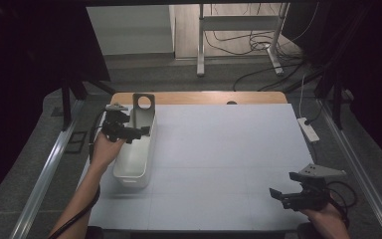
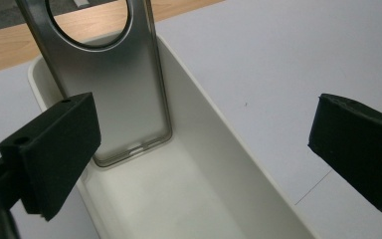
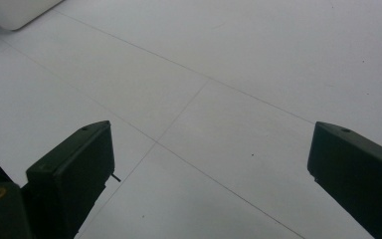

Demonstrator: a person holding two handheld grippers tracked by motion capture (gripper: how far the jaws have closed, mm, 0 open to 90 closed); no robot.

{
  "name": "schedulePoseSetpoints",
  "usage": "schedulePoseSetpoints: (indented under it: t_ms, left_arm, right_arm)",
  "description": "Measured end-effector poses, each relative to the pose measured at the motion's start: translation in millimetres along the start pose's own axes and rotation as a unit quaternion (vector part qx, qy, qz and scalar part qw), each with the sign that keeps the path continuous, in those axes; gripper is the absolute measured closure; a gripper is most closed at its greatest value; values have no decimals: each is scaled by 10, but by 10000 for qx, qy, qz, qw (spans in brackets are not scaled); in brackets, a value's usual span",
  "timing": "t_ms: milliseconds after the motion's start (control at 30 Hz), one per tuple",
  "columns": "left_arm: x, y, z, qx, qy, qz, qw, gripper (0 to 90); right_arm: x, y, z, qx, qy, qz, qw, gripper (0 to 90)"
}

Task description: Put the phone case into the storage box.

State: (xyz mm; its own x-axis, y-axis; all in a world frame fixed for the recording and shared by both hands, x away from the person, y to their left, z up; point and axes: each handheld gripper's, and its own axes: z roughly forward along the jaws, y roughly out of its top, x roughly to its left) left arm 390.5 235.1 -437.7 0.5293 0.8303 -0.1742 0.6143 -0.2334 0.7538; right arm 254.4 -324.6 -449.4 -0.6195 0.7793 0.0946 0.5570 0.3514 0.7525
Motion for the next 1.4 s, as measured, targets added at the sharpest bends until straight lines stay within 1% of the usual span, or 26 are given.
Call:
schedulePoseSetpoints:
  t_ms: [67,333,700,1233,1400]
  left_arm:
    - [-14,-16,-7,-32,-25,-4,10000,7]
    - [-85,-71,-61,-42,-69,87,9999,6]
    - [-172,-158,-143,11,-111,231,9997,5]
    - [-300,-266,-269,-5,-192,303,9994,3]
    - [-329,-315,-288,17,-170,321,9993,1]
  right_arm:
    - [0,0,0,0,1,-1,10000,50]
    - [1,0,0,3,1,-3,10000,50]
    - [6,0,2,-2,-4,-18,10000,50]
    - [6,2,3,17,-1,-27,10000,49]
    - [6,1,4,4,0,-24,10000,49]
